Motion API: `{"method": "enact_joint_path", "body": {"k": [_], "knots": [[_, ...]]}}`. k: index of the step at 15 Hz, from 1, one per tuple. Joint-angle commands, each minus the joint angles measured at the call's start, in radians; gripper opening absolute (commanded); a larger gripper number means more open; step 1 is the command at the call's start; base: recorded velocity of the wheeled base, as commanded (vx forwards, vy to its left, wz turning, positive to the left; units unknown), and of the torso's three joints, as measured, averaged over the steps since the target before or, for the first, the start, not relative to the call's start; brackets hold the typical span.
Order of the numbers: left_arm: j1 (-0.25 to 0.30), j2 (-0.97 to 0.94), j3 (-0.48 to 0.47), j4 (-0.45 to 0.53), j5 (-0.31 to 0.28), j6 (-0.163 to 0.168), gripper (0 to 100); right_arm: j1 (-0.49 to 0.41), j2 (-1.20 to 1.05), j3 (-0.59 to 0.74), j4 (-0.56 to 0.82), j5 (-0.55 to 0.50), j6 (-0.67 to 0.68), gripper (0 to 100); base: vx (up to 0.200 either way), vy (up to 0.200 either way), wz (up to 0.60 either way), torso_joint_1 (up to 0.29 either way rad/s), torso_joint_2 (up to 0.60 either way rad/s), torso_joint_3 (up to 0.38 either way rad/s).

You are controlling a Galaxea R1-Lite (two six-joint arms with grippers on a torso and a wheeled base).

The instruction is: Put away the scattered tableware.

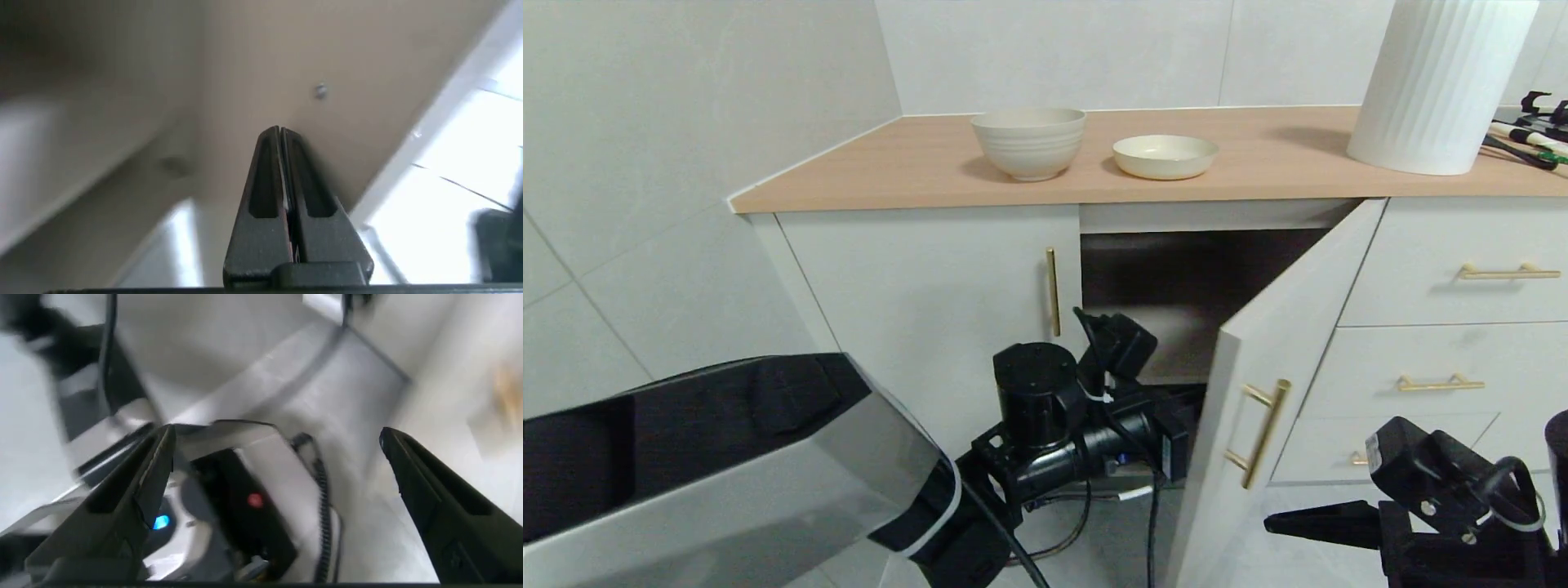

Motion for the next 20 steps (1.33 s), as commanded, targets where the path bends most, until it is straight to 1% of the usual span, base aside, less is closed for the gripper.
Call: {"method": "enact_joint_path", "body": {"k": [1,2,4,5,7,8,9,10,11,12,13,14,15,16,17,18,19,20], "knots": [[-0.089,-0.012,0.039,-0.042,-0.024,-0.011,0,0.014,-0.066,0.011,0.001,0.045,0.001,100,0.000,0.000,0.00,0.000,0.00,0.000],[-0.127,-0.022,0.056,-0.048,-0.039,-0.012,0,0.016,-0.124,0.011,0.021,0.120,0.001,100,0.000,0.000,0.00,0.000,0.00,0.000],[-0.126,-0.023,0.054,-0.045,-0.039,-0.012,0,0.018,-0.143,0.003,0.042,0.122,-0.001,100,0.000,0.000,0.00,0.000,0.00,0.000],[-0.061,-0.026,0.059,-0.047,-0.035,-0.009,0,0.018,-0.147,-0.001,0.048,0.122,0.001,100,0.000,0.000,0.00,0.000,0.00,0.000],[0.000,-0.049,0.077,-0.045,-0.029,-0.009,0,0.016,-0.141,-0.003,0.047,0.120,0.001,100,0.000,0.000,0.00,0.000,0.00,0.000],[0.042,-0.077,0.100,-0.045,-0.029,-0.009,0,0.014,-0.138,-0.004,0.044,0.120,0.002,100,0.000,0.000,0.00,0.000,0.00,0.000],[0.071,-0.106,0.117,-0.044,-0.029,-0.009,0,0.013,-0.135,-0.012,0.045,0.116,0.002,100,0.000,0.000,0.00,0.000,0.00,0.000],[0.094,-0.132,0.131,-0.041,-0.029,-0.009,0,0.013,-0.135,-0.014,0.045,0.111,0.004,100,0.000,0.000,0.00,0.000,0.00,0.000],[0.094,-0.132,0.131,-0.041,-0.029,-0.009,0,0.013,-0.135,-0.014,0.045,0.111,0.004,100,0.000,0.000,0.00,0.000,0.00,0.000],[0.157,-0.218,0.198,-0.027,-0.029,-0.009,0,0.013,-0.134,-0.017,0.044,0.091,0.004,100,0.000,0.000,0.00,0.000,0.00,0.000],[0.198,-0.293,0.264,0.006,-0.029,-0.006,0,0.013,-0.132,-0.026,0.045,0.089,0.005,100,0.000,0.000,0.00,0.000,0.00,0.000],[0.238,-0.396,0.340,0.071,-0.029,-0.006,0,0.013,-0.112,-0.038,0.044,0.088,0.008,100,0.000,0.000,0.00,0.000,0.00,0.000],[0.261,-0.476,0.384,0.133,-0.027,-0.006,0,0.013,-0.095,-0.055,0.044,0.079,0.016,100,0.000,0.000,0.00,0.000,0.00,0.000],[0.289,-0.585,0.412,0.265,-0.004,-0.006,0,0.013,-0.063,-0.089,0.044,0.028,0.034,100,0.000,0.000,0.00,0.000,0.00,0.000],[0.298,-0.651,0.409,0.403,0.044,-0.006,0,0.013,-0.028,-0.126,0.044,-0.041,0.053,100,0.000,0.000,0.00,0.000,0.00,0.000],[0.299,-0.677,0.404,0.458,0.068,-0.006,0,0.013,-0.014,-0.139,0.042,-0.073,0.062,100,0.000,0.000,0.00,0.000,0.00,0.000],[0.299,-0.738,0.398,0.538,0.099,-0.006,0,0.011,0.018,-0.178,0.042,-0.121,0.088,100,0.000,0.000,0.00,0.000,0.00,0.000],[0.305,-0.775,0.398,0.561,0.099,-0.011,0,0.001,0.041,-0.204,0.042,-0.128,0.111,100,0.000,0.000,0.00,0.000,0.00,0.000]]}}
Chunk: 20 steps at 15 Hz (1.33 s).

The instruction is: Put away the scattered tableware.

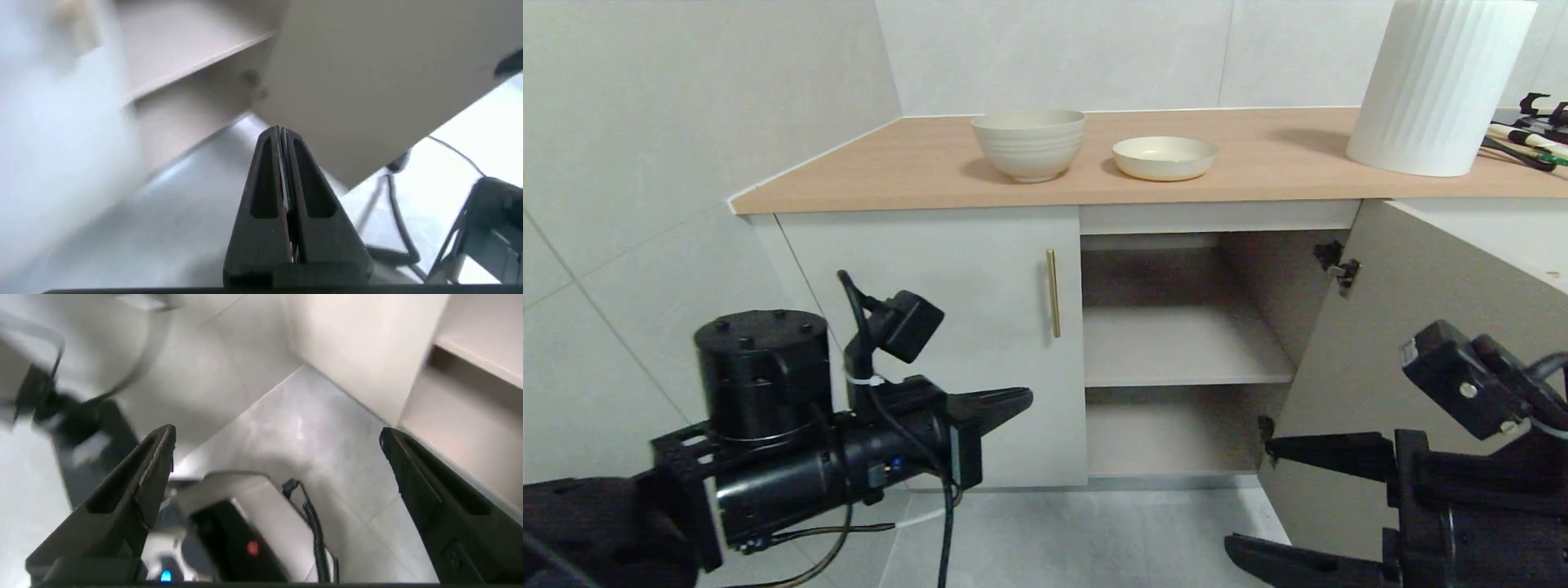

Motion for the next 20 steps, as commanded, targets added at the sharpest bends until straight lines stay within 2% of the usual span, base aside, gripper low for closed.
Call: {"method": "enact_joint_path", "body": {"k": [1,4,5,8,11,20], "knots": [[0.045,-0.194,0.018,0.049,0.024,-0.004,0,-0.039,0.091,-0.072,0.000,-0.005,0.021,100,0.000,0.000,0.00,0.000,0.00,0.000],[0.107,-0.280,0.033,0.089,0.024,-0.004,0,-0.115,0.215,-0.210,0.003,-0.007,0.022,100,0.000,0.000,0.00,0.000,0.00,0.000],[0.127,-0.320,0.031,0.138,0.021,-0.007,100,-0.131,0.256,-0.255,0.007,-0.007,0.022,100,0.000,0.000,0.00,0.000,0.00,0.000],[0.159,-0.352,0.013,0.181,0.019,-0.006,100,-0.143,0.325,-0.307,0.009,-0.017,0.025,100,0.000,0.000,0.00,0.000,0.00,0.000],[0.174,-0.378,-0.005,0.181,0.025,-0.007,100,-0.144,0.328,-0.304,0.007,-0.097,0.025,100,0.000,0.000,0.00,0.000,0.00,0.000],[0.176,-0.389,-0.008,0.186,0.025,-0.006,100,-0.152,0.325,-0.287,0.001,-0.097,0.030,100,0.000,0.000,0.00,0.000,0.00,0.000]]}}
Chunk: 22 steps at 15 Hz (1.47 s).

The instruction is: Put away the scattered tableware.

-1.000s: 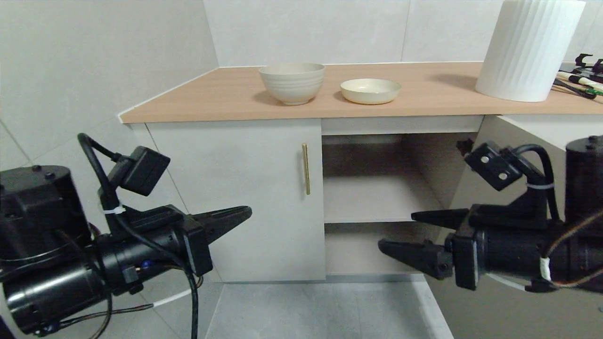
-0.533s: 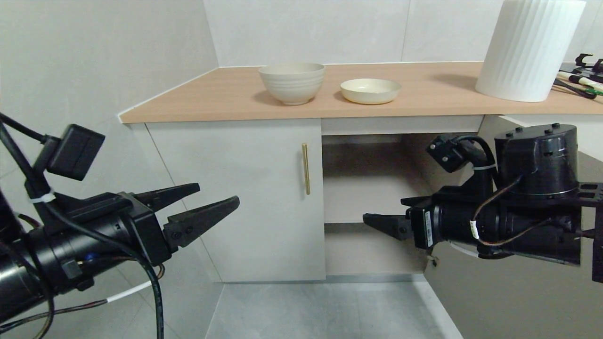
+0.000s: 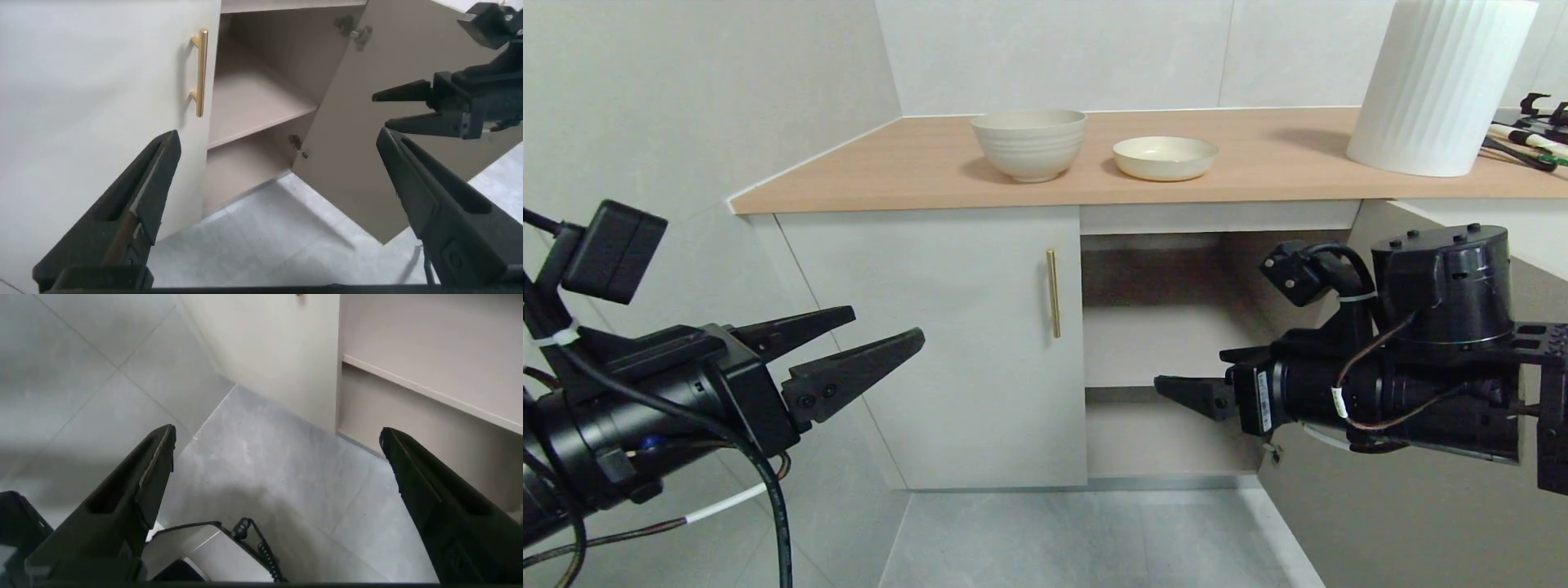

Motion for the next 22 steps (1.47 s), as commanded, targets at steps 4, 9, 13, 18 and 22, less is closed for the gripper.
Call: {"method": "enact_joint_path", "body": {"k": [4,9,13,18,22], "knots": [[0.000,-0.003,-0.001,0.011,0.000,0.000,100,0.000,-0.014,0.011,0.000,0.001,-0.004,100,0.200,0.000,0.00,0.000,0.00,0.005],[0.000,-0.001,-0.008,0.026,0.000,0.000,100,0.000,-0.016,0.020,0.000,0.002,-0.018,100,0.200,0.000,0.00,0.003,0.00,-0.003],[0.000,0.003,-0.007,0.032,-0.006,0.000,100,0.000,-0.017,0.027,-0.001,0.007,-0.021,100,0.150,0.000,0.00,0.003,0.00,0.001],[0.000,0.000,-0.007,0.032,-0.008,-0.001,100,0.002,-0.024,0.038,-0.001,0.007,-0.042,100,0.000,0.000,0.00,0.000,0.00,0.000],[0.000,0.009,-0.008,0.029,-0.009,-0.001,100,0.002,-0.024,0.038,-0.001,0.007,-0.042,100,0.000,0.000,0.00,0.032,-0.13,-0.101]]}}
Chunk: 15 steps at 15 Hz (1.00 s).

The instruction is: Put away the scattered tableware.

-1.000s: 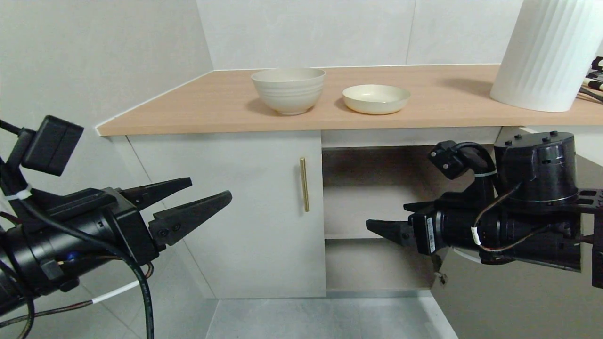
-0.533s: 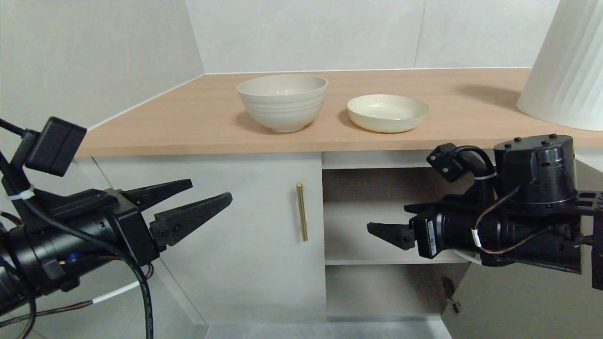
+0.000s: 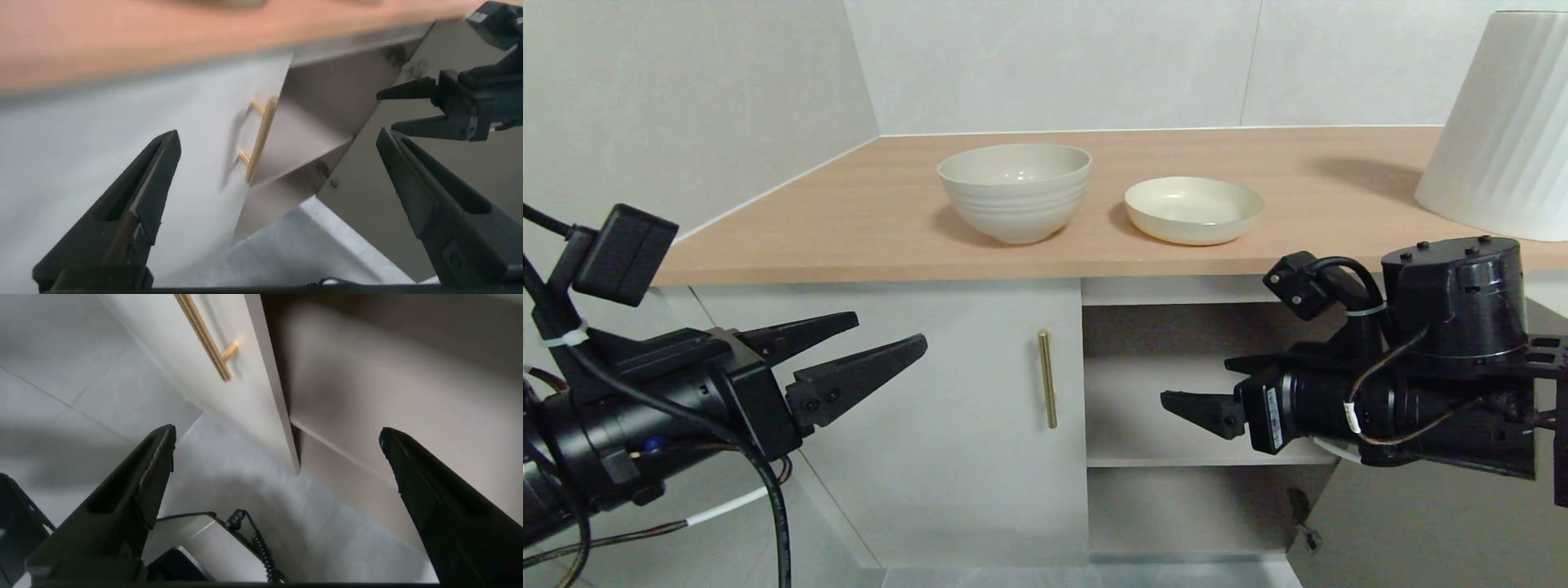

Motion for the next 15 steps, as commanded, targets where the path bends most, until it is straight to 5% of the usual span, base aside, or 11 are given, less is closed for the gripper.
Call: {"method": "enact_joint_path", "body": {"k": [1,11,14,15], "knots": [[0.000,0.014,-0.004,0.001,0.000,-0.001,100,0.000,-0.001,0.002,0.001,0.000,-0.002,100,0.000,0.000,0.00,0.032,-0.21,-0.266],[0.003,0.148,-0.047,-0.005,0.003,-0.016,100,0.000,0.006,0.003,0.001,0.000,-0.002,100,0.000,0.000,0.00,0.170,-0.46,-0.289],[0.035,0.204,-0.091,-0.002,0.000,-0.080,100,0.000,0.011,0.002,0.001,0.000,-0.002,100,0.000,0.000,0.00,0.199,-0.48,-0.279],[0.046,0.237,-0.119,-0.002,0.001,-0.146,100,0.000,0.011,0.003,0.001,0.002,-0.002,100,0.000,0.000,0.00,0.207,-0.48,-0.276]]}}
